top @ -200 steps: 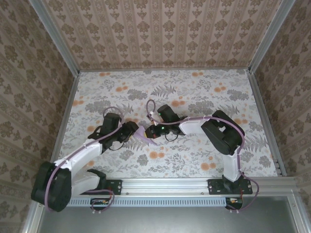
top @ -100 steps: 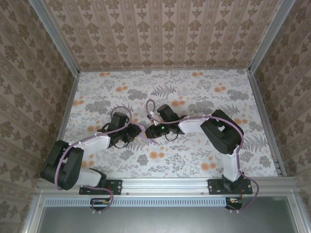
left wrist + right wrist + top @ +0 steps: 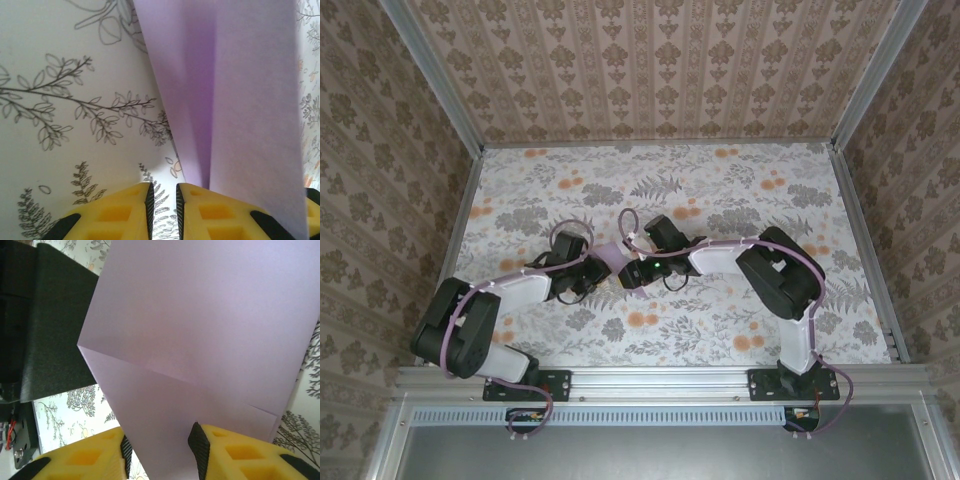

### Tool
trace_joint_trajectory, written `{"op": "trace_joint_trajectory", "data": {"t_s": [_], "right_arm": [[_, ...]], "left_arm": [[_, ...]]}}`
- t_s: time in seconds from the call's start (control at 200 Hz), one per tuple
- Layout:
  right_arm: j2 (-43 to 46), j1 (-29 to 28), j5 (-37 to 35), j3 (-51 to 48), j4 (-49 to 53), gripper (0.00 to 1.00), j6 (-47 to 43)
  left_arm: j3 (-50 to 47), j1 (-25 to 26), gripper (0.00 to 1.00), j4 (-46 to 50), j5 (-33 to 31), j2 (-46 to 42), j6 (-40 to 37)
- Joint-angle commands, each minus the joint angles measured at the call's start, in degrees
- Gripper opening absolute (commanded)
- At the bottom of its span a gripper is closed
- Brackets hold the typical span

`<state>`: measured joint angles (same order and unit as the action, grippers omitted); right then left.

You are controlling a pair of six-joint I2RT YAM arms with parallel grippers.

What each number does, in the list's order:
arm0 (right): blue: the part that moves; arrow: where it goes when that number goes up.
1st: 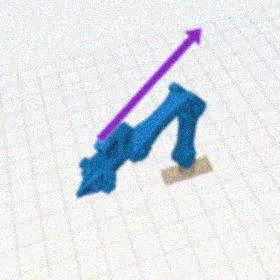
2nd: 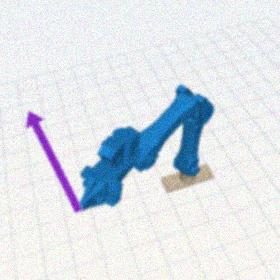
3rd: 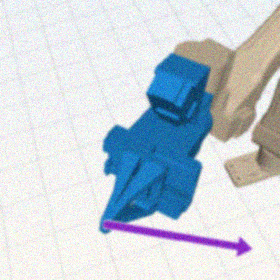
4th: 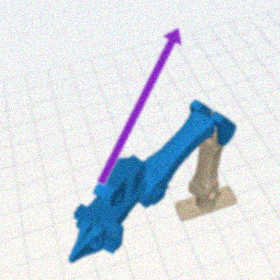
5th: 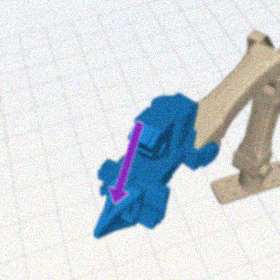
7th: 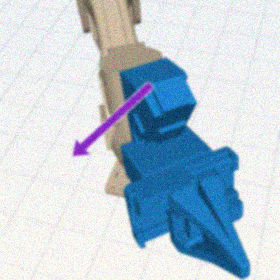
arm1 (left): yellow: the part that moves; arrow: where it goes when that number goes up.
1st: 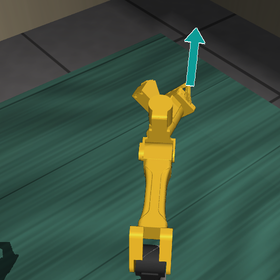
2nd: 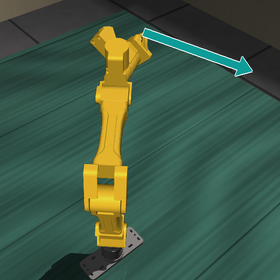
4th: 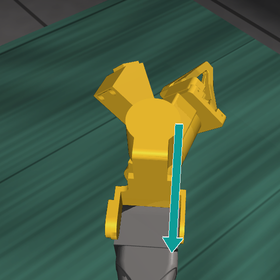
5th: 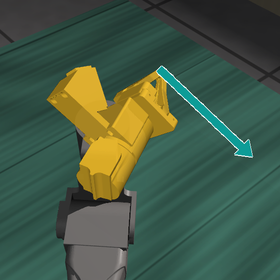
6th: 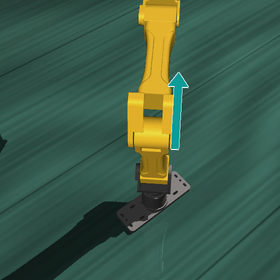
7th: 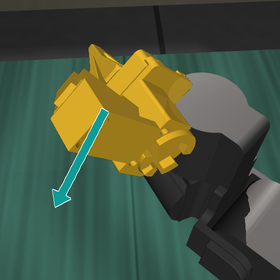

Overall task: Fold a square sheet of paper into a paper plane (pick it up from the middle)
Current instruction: Fold the wing for the fifth time at the center of the table.

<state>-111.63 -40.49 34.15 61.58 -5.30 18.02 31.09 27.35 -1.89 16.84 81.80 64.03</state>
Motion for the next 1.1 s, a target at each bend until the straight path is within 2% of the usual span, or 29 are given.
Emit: {"op": "trace_joint_trajectory", "data": {"t_s": [0.0, 0.165, 0.33, 0.51, 0.955, 1.095], "right_arm": [[4.5, -0.1, -4.3, -1.4, 1.7, 0.44, -4.1], [9.4, -2.8, -14.9, -4.9, 1.0, 0.52, -8.2], [12.7, -8.1, -30.0, -9.7, -3.9, 0.60, -13.5], [12.5, -13.1, -41.4, -11.8, -8.3, 0.63, -17.4], [6.6, -15.8, -44.3, -10.7, -12.2, 0.51, -22.1], [6.1, -15.8, -44.4, -10.9, -13.0, 0.39, -22.4]], "left_arm": [[2.0, -0.1, 0.22, 1.1, -0.2, 0.6, 0.0], [2.0, 0.0, 0.21, 0.6, 0.6, 0.5, 0.5], [2.3, 0.5, 0.21, 0.1, 1.4, 0.4, 0.9], [2.6, 0.7, 0.20, 0.2, 1.5, 0.1, 1.3], [2.7, 0.9, 0.19, 0.1, 1.8, 0.0, 1.6], [2.6, 1.0, 0.19, 0.3, 1.6, 0.0, 1.7]]}}
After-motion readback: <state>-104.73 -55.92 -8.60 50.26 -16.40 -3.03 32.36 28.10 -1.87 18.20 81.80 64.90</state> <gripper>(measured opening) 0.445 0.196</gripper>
